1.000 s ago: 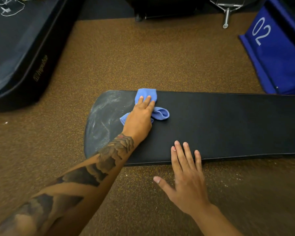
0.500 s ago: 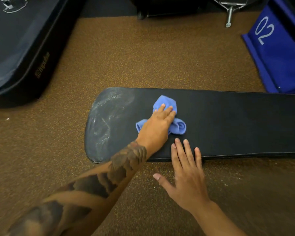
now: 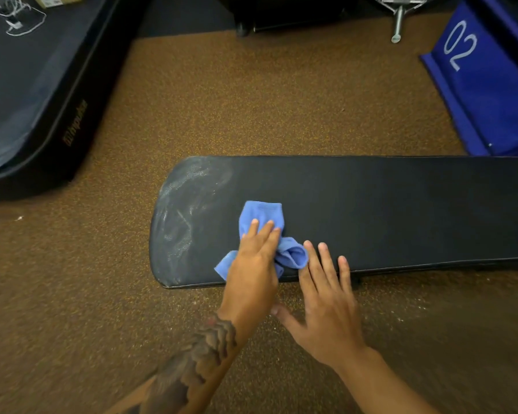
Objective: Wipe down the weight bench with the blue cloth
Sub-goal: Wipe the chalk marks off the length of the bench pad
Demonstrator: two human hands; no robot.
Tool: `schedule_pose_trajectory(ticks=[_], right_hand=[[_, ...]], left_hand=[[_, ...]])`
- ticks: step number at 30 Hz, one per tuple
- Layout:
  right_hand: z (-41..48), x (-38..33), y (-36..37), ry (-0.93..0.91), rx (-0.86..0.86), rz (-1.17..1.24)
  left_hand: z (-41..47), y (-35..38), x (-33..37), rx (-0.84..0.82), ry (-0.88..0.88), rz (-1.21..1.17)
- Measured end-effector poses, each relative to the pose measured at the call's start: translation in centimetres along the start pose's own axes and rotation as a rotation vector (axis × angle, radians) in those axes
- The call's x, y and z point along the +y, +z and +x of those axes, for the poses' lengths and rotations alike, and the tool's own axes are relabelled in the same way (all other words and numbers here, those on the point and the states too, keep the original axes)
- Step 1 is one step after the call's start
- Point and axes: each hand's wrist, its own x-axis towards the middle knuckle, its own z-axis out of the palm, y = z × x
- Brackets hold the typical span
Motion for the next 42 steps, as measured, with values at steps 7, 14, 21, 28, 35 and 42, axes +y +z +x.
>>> schedule_pose_trajectory(ticks=[7,14,21,28,35,42], right_hand=[[0.1,-0.1,0.5,0.006,0.026,-0.034],[-0.1,-0.1,0.2,0.002,0.034,-0.046],[-0.1,0.1,0.0,-0.018,-0.009,-0.064],[-0.2,0.3,-0.3,-0.031,-0.034,-0.081],[-0.2,0.5,-0.7,-0.049,-0.062,-0.078],[-0.2,0.6,-0.5,-0.049,-0.074,-0.095]], left_hand=[[6.4,1.4,-0.5,-0.116,0.181,0.078],[5.9,-2.1,-4.4,-0.022,0.043,0.168],[-0.9,-1.5,-1.5,0.048,-0.004,0.122],[3.3,-0.9,-1.2,-0.063,0.067,0.254],[-0.7,-2.6,-1.4,0.093,-0.157,0.189],[0.3,-1.3,-0.1,0.015,-0.077,0.191]])
